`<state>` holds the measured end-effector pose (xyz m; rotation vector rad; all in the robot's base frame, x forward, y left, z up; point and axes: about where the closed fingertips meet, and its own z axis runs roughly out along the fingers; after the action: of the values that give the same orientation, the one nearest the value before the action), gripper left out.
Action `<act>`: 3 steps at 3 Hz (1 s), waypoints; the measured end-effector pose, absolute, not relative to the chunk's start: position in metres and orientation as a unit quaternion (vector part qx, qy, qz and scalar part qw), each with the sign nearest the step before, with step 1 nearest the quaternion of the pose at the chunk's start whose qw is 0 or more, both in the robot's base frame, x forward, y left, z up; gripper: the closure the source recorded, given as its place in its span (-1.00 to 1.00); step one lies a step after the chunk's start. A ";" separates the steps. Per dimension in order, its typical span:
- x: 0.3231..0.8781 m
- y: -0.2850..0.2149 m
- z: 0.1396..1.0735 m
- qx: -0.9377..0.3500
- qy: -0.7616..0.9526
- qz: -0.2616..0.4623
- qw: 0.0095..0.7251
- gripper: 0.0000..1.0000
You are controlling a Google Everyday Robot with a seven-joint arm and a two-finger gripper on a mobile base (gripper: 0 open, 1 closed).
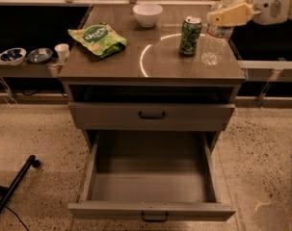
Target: Pick water bottle from middle drawer and place on counter
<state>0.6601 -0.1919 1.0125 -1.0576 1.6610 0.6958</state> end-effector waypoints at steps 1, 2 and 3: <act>0.686 -0.221 1.009 -0.397 0.728 0.264 0.493 1.00; 0.701 -0.233 0.986 -0.363 0.754 0.274 0.473 0.62; 0.710 -0.230 0.962 -0.349 0.754 0.309 0.464 0.00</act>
Offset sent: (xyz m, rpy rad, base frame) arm 0.0607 -0.0656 -0.0479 0.0113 0.2410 -0.2246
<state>0.7100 -0.2304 0.9616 -0.8571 1.8519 0.7590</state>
